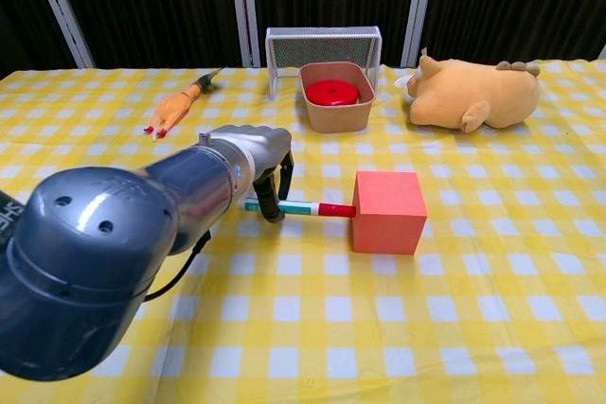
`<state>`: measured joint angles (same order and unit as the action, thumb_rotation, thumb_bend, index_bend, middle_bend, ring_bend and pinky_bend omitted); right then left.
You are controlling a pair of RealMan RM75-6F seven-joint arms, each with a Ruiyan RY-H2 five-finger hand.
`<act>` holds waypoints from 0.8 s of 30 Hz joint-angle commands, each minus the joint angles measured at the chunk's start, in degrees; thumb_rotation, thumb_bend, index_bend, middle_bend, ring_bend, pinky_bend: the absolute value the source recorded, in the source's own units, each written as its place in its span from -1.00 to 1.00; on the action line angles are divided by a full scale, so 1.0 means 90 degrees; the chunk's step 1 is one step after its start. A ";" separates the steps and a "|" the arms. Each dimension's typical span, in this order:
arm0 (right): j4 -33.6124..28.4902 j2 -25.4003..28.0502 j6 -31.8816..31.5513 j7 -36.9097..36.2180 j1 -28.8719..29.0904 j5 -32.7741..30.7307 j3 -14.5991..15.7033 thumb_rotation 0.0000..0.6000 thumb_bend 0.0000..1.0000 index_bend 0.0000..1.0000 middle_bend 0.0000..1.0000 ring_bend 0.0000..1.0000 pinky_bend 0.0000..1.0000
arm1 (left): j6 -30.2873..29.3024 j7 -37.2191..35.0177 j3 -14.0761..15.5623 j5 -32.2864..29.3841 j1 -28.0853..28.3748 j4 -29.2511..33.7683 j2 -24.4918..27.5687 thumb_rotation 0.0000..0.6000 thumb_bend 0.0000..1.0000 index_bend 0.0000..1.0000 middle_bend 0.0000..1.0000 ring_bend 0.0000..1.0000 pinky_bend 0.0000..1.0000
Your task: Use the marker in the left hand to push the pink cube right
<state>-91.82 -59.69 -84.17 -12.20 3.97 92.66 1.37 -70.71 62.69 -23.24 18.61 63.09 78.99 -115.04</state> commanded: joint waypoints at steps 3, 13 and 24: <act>0.0010 0.0005 -0.0019 -0.0026 -0.0008 -0.0012 -0.0009 1.00 -0.36 -1.00 -1.00 -1.00 -1.00 | 0.0061 0.0098 -0.0067 0.0001 0.0170 -0.0164 -0.0136 1.00 -0.10 0.38 -0.77 -1.00 -0.82; -0.0013 0.0042 0.0020 -0.0095 -0.0005 -0.0028 0.0005 1.00 -0.36 -1.00 -1.00 -1.00 -1.00 | 0.0199 0.0284 -0.0452 -0.0140 0.0672 -0.0550 -0.0529 1.00 -0.10 0.38 -0.77 -1.00 -0.82; -0.0030 0.0050 0.0028 -0.0086 -0.0006 -0.0061 -0.0010 1.00 -0.36 -1.00 -1.00 -1.00 -1.00 | 0.0384 0.0594 -0.0642 -0.0343 0.1172 -0.1226 -0.1002 1.00 -0.10 0.38 -0.77 -1.00 -0.82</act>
<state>-92.10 -59.25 -83.91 -12.96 3.92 92.13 1.30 -67.53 67.74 -28.86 15.63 73.19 68.50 -123.60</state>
